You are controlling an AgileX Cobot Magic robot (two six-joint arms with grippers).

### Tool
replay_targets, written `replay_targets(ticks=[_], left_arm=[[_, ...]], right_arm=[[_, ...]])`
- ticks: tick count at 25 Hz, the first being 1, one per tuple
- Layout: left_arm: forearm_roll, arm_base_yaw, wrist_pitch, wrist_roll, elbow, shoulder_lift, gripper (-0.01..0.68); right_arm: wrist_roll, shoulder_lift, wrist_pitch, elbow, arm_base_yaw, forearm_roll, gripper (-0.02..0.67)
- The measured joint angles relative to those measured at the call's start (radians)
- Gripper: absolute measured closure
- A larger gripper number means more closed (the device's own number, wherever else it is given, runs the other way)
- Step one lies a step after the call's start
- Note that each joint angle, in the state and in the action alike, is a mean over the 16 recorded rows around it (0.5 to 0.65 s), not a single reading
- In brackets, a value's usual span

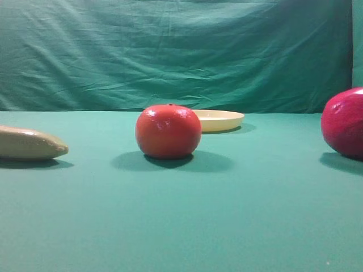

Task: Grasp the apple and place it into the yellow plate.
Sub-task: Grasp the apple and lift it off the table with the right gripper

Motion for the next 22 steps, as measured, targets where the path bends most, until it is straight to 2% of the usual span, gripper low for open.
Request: replay_targets(ticks=[22], left_arm=[[0.000, 0.000, 0.000, 0.000, 0.000, 0.000, 0.516]], right_arm=[[-0.002, 0.000, 0.000, 0.000, 0.000, -0.001, 0.649]])
